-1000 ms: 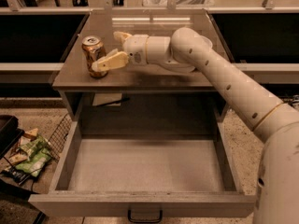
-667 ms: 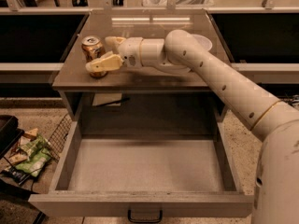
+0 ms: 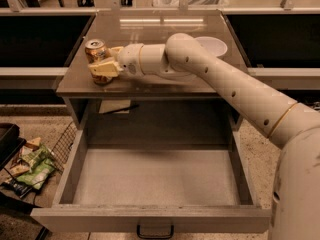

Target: Place orange can into top drawer

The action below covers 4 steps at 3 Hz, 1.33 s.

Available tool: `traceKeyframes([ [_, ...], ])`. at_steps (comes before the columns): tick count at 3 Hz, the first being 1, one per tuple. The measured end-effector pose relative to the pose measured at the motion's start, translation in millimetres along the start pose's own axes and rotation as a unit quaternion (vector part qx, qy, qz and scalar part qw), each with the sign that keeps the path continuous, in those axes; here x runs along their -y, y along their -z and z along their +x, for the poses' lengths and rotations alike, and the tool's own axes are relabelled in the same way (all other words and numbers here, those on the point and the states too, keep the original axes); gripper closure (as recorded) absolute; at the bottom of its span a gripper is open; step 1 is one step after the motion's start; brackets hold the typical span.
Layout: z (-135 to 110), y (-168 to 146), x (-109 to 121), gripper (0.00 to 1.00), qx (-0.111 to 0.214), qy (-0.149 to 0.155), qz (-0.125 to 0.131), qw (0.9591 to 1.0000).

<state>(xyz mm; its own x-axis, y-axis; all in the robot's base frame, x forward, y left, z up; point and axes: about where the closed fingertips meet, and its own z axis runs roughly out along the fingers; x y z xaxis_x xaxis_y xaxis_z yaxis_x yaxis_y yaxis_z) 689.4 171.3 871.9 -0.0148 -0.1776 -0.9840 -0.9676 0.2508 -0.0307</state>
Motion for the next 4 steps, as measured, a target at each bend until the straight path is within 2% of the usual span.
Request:
traceKeyframes([
  [1, -7, -2, -1, 0.87, -0.011, 0.007, 0.009, 0.9999],
  [2, -26, 26, -11, 1.0, -0.029, 0.016, 0.02, 0.9992],
  [3, -43, 69, -37, 1.0, -0.042, 0.025, 0.031, 0.9983],
  [4, -21, 126, -63, 1.0, -0.057, 0.026, 0.023, 0.9978],
])
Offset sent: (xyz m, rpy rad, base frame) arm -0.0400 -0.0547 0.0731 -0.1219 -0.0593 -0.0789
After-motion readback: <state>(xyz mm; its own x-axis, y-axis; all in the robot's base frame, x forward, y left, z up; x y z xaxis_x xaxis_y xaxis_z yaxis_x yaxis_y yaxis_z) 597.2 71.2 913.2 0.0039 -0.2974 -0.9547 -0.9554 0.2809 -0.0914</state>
